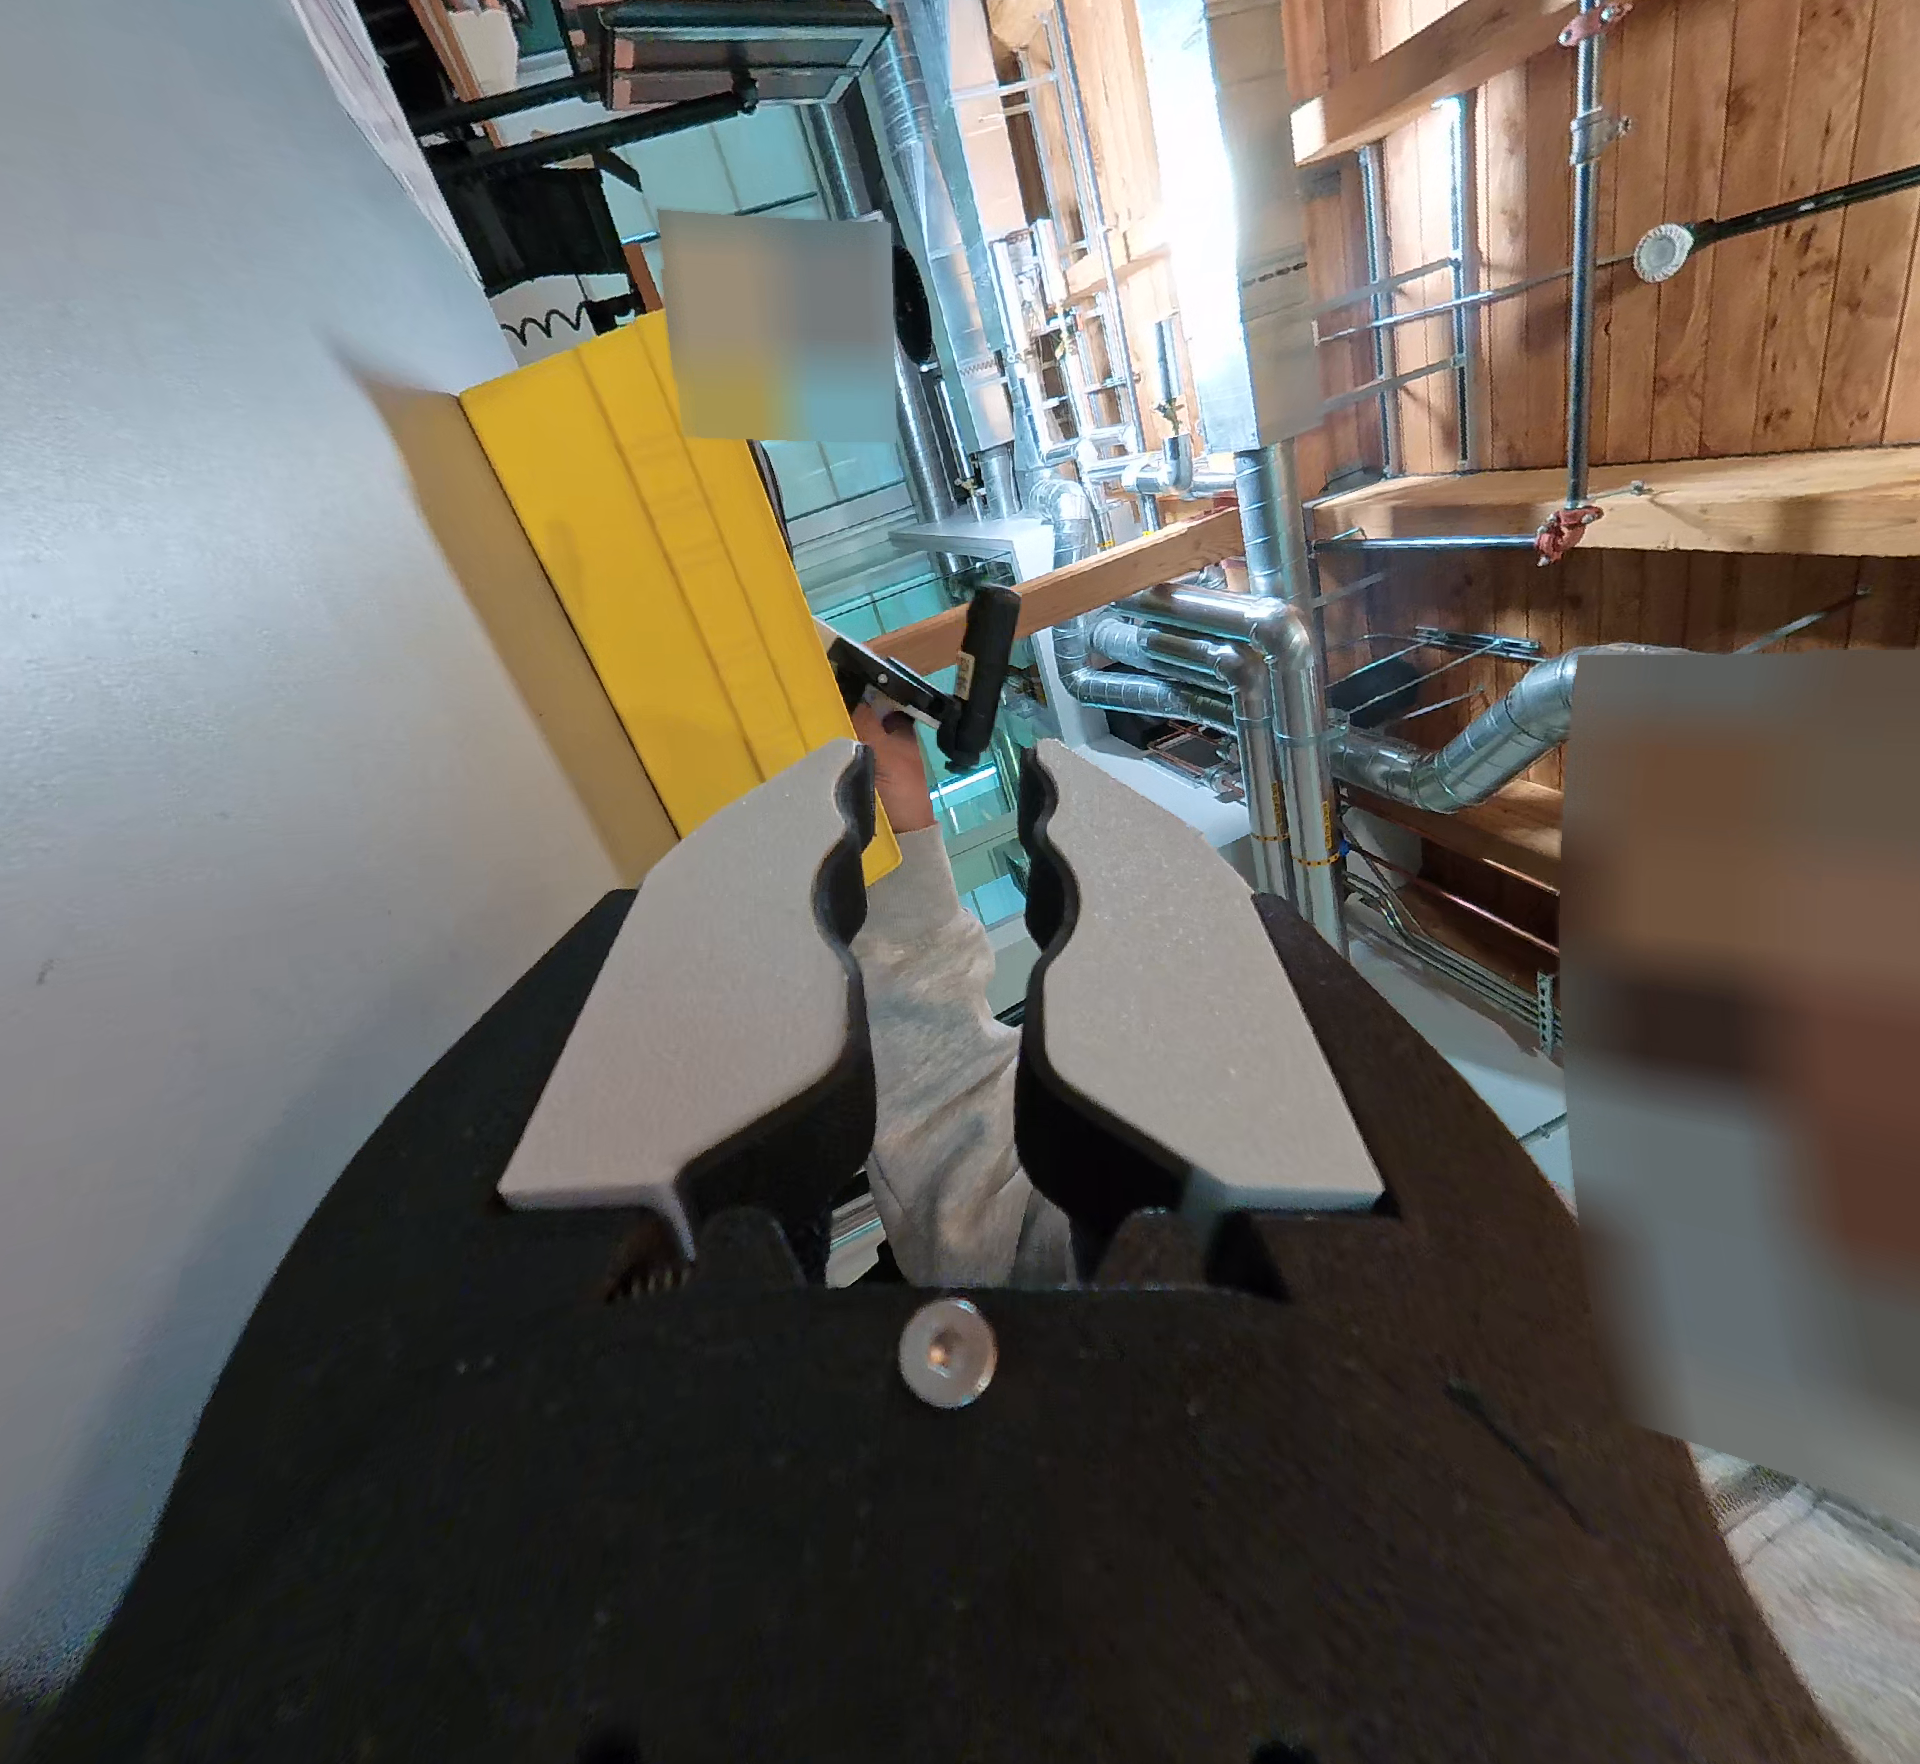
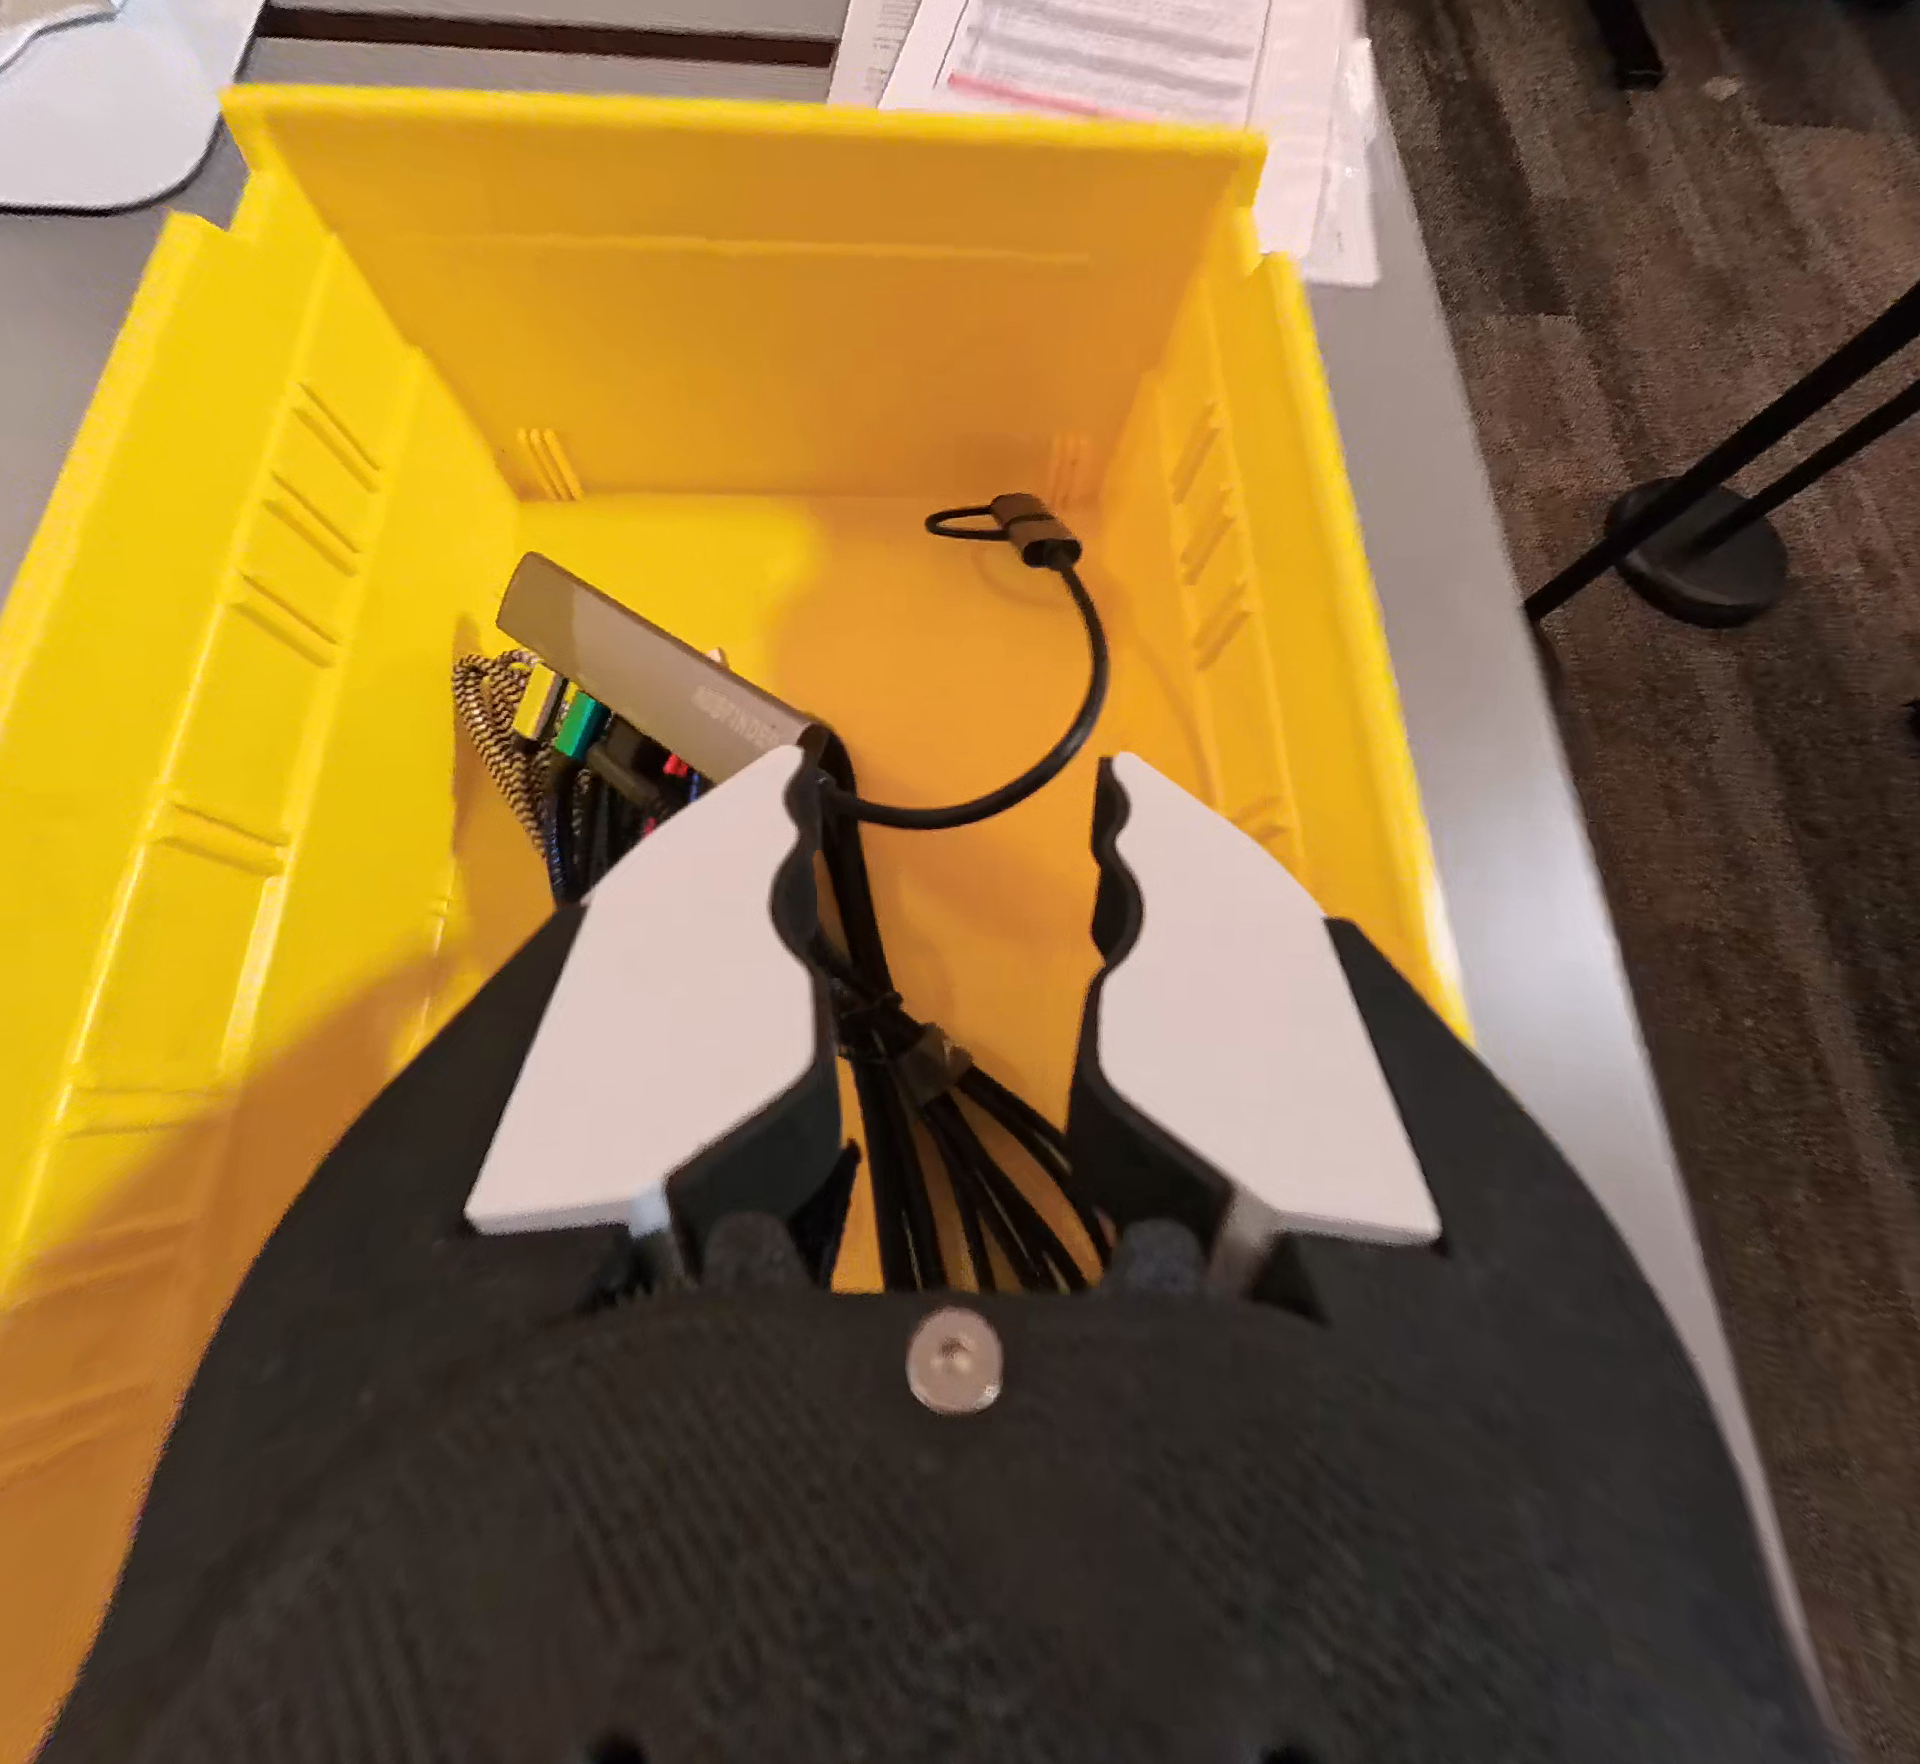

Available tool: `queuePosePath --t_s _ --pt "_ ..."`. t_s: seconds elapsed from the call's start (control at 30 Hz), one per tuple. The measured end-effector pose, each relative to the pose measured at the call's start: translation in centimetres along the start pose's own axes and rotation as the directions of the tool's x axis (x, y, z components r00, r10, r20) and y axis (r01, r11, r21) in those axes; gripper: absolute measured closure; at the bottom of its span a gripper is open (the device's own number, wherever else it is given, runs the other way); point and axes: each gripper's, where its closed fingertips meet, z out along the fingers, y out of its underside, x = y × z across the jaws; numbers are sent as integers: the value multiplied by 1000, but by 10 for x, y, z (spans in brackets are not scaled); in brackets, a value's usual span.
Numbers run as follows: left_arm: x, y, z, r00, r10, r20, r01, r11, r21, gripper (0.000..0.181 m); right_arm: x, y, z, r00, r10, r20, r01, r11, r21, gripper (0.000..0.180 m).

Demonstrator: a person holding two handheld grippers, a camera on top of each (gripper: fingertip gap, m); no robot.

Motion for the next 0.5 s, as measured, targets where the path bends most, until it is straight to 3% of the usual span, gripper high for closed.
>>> queuePosePath --t_s 0.23,0.4,0.5 --pt "3 -2 -2 1000 16 2 -16 1000 5 154 29 -31 -88 980 1 -201 79 917 390 136" --pt "6 2 0 1000 22 -5 -22 1000 -21 153 69 18 -131 938 117 -325 60 872 487 139" --pt "7 11 3 999 28 -16 -29 996 -80 151 82 47 -125 941 252 -228 -117 871 478 136"
